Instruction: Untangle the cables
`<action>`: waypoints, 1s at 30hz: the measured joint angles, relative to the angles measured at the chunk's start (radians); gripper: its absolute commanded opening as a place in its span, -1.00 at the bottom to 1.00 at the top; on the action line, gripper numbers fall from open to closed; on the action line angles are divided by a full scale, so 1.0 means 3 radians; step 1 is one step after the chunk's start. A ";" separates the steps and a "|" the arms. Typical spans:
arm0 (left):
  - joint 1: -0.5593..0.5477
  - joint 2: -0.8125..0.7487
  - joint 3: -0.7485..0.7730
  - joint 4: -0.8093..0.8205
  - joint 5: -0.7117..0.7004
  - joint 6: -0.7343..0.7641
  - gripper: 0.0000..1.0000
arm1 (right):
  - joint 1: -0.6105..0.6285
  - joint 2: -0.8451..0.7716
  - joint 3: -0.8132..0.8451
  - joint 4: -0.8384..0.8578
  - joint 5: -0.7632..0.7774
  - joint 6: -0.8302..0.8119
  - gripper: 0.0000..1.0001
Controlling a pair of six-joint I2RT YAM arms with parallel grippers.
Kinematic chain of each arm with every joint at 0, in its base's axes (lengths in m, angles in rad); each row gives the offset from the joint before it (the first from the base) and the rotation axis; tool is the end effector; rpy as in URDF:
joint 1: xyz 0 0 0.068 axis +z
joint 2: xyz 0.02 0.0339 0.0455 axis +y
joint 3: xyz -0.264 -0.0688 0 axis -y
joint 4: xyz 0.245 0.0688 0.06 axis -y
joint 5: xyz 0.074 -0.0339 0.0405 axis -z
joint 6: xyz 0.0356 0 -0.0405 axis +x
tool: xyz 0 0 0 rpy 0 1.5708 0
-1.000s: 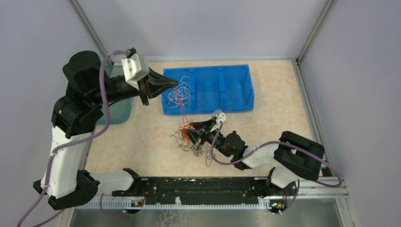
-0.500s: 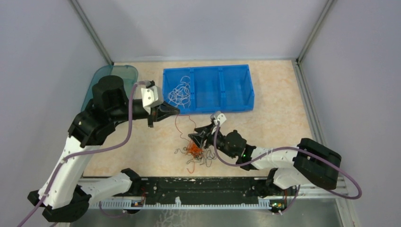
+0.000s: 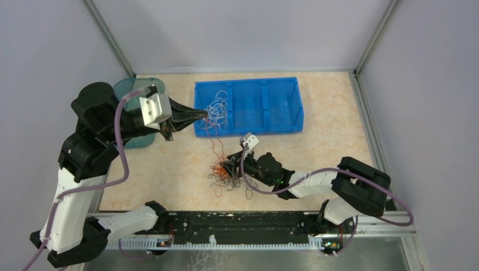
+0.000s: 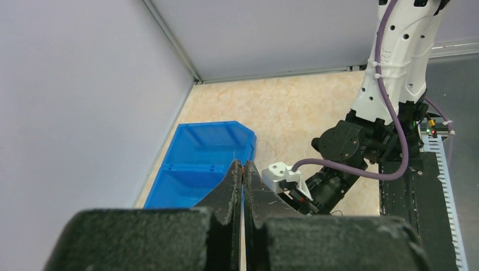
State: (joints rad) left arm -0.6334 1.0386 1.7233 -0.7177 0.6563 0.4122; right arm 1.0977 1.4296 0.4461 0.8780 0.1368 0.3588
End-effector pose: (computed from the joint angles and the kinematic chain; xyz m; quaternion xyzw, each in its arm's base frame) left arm 0.1000 -0.1004 0.5390 0.5339 0.4776 -0.3029 0.6287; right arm 0.1306 0.2446 0.1927 -0.2252 0.7081 0.4062 0.5318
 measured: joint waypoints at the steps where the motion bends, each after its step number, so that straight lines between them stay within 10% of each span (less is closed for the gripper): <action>1: 0.0000 0.0005 0.0006 0.0000 0.0003 -0.0003 -1.00 | 0.0000 0.0047 0.0067 -0.0003 -0.0011 -0.0001 -0.05; 18: 0.0000 0.0523 0.1357 0.0399 -0.0193 0.0008 -1.00 | 0.0216 0.0603 0.0258 -0.0214 0.0192 -0.0144 -0.06; 30: 0.0000 0.0211 0.1086 0.0980 -0.0444 0.0284 -1.00 | 0.0216 0.0352 0.0020 -0.0229 0.0397 -0.0121 0.16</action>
State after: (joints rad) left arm -0.6334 1.1019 2.0491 -0.4236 0.5232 0.4973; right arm 1.1625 1.5352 0.4522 0.8093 0.2558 0.3225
